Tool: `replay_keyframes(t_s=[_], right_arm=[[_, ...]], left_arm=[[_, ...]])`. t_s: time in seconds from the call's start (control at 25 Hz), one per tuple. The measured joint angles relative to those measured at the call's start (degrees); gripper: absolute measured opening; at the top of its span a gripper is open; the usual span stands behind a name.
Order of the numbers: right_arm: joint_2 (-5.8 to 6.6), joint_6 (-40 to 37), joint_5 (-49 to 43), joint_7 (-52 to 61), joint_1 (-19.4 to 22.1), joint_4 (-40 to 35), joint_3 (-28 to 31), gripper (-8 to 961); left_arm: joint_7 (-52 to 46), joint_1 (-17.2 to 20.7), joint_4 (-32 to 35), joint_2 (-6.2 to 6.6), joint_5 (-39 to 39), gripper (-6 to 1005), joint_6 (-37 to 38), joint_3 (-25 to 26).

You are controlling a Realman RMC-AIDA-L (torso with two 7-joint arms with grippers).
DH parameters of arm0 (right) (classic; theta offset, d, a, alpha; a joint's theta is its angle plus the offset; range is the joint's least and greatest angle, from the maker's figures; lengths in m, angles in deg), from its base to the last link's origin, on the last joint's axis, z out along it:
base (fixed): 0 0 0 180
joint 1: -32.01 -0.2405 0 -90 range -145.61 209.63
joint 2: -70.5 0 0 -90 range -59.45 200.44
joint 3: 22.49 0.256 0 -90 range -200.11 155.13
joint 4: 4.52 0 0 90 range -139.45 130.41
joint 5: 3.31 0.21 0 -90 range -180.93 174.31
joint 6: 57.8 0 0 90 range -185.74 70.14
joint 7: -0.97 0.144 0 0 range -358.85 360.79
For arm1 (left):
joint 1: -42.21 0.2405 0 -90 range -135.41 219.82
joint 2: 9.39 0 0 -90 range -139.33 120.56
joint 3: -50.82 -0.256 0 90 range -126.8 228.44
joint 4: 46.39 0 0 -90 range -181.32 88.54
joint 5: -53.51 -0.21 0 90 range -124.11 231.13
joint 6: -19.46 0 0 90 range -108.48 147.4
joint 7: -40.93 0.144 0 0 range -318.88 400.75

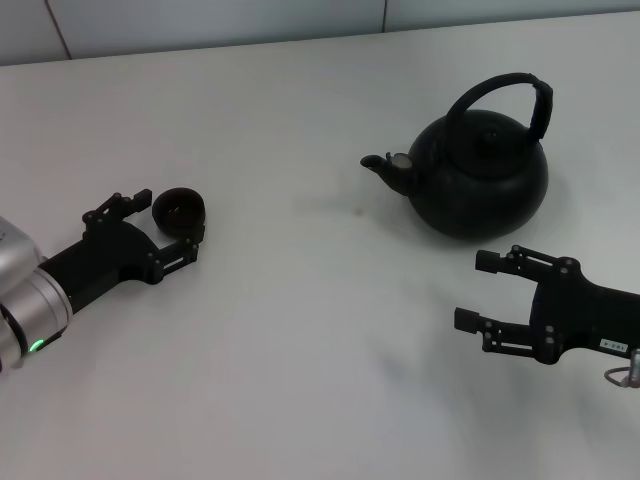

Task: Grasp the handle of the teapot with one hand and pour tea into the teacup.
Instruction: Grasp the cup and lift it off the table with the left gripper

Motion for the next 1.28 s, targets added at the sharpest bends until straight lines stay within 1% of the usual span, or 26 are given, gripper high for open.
replay_keyframes(t_s=[0.28, 0.48, 1.28], right_arm=[[0.00, 0.00, 0.00, 0.00, 0.12, 0.00, -0.02, 809], [0.00, 0.00, 0.00, 0.00, 0.17, 0.00, -0.02, 809], [0.00, -0.18, -0.01, 0.00, 0.25, 0.00, -0.02, 810]], left_arm=[[0.12, -1.77, -1.10, 0.02, 0.00, 858, -1.79, 0.00], [0.83, -2.38, -1.72, 0.02, 0.00, 858, -2.51, 0.01], [0.86, -2.82, -1.95, -0.02, 0.42, 841, -2.81, 0.46]])
